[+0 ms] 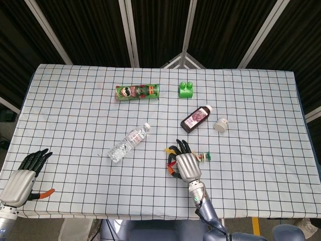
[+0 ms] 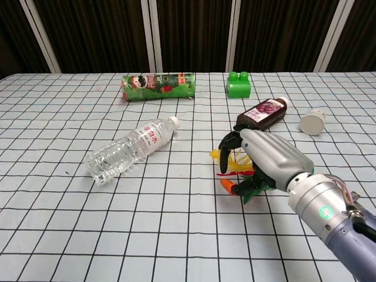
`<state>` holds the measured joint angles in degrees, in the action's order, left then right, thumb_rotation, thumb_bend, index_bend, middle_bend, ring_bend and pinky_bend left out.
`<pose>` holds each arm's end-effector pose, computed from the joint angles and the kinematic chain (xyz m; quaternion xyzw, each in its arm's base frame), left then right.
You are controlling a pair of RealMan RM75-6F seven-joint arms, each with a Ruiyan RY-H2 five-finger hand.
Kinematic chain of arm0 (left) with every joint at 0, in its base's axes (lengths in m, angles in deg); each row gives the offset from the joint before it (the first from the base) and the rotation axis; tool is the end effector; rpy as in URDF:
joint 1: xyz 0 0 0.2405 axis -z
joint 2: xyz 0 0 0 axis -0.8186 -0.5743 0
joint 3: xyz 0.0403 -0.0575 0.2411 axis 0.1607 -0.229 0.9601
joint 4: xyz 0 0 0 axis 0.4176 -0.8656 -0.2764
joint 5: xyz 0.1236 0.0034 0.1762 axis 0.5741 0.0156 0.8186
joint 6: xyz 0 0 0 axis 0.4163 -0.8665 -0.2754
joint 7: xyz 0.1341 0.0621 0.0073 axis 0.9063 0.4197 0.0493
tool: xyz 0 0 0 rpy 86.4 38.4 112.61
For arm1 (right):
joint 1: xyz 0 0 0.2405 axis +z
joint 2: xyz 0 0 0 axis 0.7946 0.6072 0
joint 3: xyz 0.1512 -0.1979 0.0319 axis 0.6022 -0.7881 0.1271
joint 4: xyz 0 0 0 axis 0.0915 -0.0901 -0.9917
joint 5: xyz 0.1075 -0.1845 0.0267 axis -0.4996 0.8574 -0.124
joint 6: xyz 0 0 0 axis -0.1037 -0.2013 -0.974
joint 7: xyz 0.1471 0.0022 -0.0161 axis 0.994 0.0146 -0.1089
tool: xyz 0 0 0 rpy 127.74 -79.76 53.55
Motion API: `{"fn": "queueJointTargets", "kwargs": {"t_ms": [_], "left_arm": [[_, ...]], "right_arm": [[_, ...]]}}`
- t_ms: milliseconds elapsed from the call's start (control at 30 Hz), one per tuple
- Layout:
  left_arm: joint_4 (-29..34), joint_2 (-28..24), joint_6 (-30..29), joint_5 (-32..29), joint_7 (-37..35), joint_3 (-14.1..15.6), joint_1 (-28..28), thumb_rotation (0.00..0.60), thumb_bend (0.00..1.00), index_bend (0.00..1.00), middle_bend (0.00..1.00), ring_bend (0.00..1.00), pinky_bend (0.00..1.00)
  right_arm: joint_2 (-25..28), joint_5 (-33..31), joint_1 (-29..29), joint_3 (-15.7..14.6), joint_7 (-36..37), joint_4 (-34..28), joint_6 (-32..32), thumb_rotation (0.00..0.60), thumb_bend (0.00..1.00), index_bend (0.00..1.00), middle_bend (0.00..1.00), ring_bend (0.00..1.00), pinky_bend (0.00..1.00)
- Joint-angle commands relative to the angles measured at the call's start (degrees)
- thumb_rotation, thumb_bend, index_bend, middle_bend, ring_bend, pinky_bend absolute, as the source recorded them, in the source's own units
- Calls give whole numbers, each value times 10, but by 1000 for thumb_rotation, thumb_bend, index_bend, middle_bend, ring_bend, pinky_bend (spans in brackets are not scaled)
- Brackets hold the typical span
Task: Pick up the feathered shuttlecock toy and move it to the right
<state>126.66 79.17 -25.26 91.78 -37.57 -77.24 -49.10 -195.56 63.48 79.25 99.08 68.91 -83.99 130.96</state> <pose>-0.2885 0.1601 0.1196 -0.6411 -0.4462 -0.3790 0.4963 -0.1250 -0.2606 -0.1015 0.6409 -0.4567 0.4661 0.4042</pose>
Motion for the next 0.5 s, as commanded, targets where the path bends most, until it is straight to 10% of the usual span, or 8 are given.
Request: {"fn": "queueJointTargets", "kwargs": {"t_ms": [33, 500], "left_arm": [[1, -1, 1, -1, -1, 0, 0, 600, 0, 0, 0, 0, 0], [2, -3, 1, -4, -2, 0, 0, 600, 0, 0, 0, 0, 0]], "right_arm": [[4, 1, -1, -2, 6, -2, 0, 600, 488, 617, 285, 0, 0], [93, 16, -5, 26, -15, -115, 34, 600, 559, 633, 290, 0, 0]]}}
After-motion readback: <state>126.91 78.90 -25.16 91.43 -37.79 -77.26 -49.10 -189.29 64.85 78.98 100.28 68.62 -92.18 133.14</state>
